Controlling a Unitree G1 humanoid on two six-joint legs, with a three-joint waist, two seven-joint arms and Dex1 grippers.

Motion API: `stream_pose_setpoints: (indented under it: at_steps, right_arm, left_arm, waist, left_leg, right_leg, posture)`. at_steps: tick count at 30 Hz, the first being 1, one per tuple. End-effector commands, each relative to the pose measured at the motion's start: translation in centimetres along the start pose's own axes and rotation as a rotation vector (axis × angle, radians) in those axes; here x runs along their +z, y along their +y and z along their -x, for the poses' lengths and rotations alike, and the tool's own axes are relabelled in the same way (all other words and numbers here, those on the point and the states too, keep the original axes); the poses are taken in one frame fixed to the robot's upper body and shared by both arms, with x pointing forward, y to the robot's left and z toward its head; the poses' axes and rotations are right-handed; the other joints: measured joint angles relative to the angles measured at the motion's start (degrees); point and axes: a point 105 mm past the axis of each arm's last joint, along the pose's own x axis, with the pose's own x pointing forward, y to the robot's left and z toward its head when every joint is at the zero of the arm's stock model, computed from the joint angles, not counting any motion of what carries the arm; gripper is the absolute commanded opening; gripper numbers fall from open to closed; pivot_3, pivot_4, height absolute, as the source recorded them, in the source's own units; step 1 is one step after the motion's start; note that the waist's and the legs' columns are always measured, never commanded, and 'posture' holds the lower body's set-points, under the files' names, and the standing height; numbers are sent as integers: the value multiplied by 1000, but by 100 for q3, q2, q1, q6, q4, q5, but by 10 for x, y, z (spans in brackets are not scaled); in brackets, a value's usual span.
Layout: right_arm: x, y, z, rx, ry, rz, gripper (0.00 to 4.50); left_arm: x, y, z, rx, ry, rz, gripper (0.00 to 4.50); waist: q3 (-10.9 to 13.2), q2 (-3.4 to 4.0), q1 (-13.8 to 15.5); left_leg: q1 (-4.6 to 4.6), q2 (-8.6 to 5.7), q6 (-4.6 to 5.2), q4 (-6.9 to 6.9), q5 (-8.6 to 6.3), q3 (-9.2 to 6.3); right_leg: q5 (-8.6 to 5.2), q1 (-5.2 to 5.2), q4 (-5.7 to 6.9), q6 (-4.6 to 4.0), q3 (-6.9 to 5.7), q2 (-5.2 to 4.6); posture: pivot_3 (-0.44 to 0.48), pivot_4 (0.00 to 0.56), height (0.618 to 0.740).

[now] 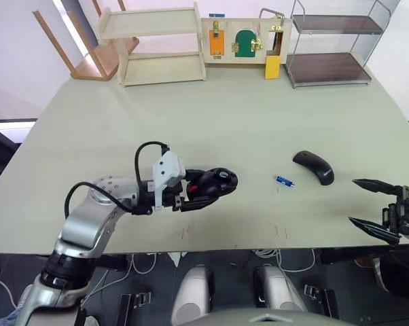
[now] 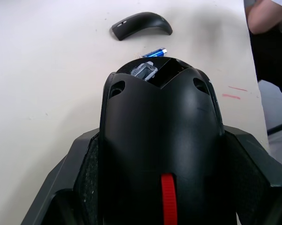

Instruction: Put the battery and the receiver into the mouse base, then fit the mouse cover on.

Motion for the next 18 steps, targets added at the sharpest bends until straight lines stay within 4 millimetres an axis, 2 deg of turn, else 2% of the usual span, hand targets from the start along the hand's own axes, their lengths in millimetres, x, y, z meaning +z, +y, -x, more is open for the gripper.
stream_pose_setpoints:
  at_steps: [1, 7, 13, 18]
  right_arm:
    - [7, -1, 0, 1, -11, 36, 4500]
    - [7, -3, -1, 2, -10, 38, 4500]
    - [7, -6, -2, -3, -10, 50, 4500]
    - [6, -8, -3, -7, -10, 52, 4500]
  left_arm:
    - [10, 3, -11, -85, 11, -94, 2909]
    - [11, 9, -31, -125, 45, -158, 2909]
    - [-2, 9, -61, -131, 104, -164, 2909]
    - [-10, 7, -73, -126, 140, -154, 2909]
  waist:
    - [0, 0, 3]
    - [0, 0, -23]
    - [0, 0, -19]
    - [1, 0, -29]
  left_leg:
    - [-1, 0, 0, 0, 0, 0]
    - [-2, 1, 1, -1, 0, 1]
    - [-3, 0, 1, 2, 0, 1]
    - [-5, 0, 1, 4, 0, -1]
  right_leg:
    - [0, 0, 0, 0, 0, 0]
    - [0, -1, 0, 0, 3, 3]
    - [1, 0, 0, 1, 5, 3]
    - [12, -1, 1, 21, 4, 4]
  posture:
    - [0, 150, 740]
    - [0, 150, 740]
    - [0, 150, 740]
    - [0, 150, 740]
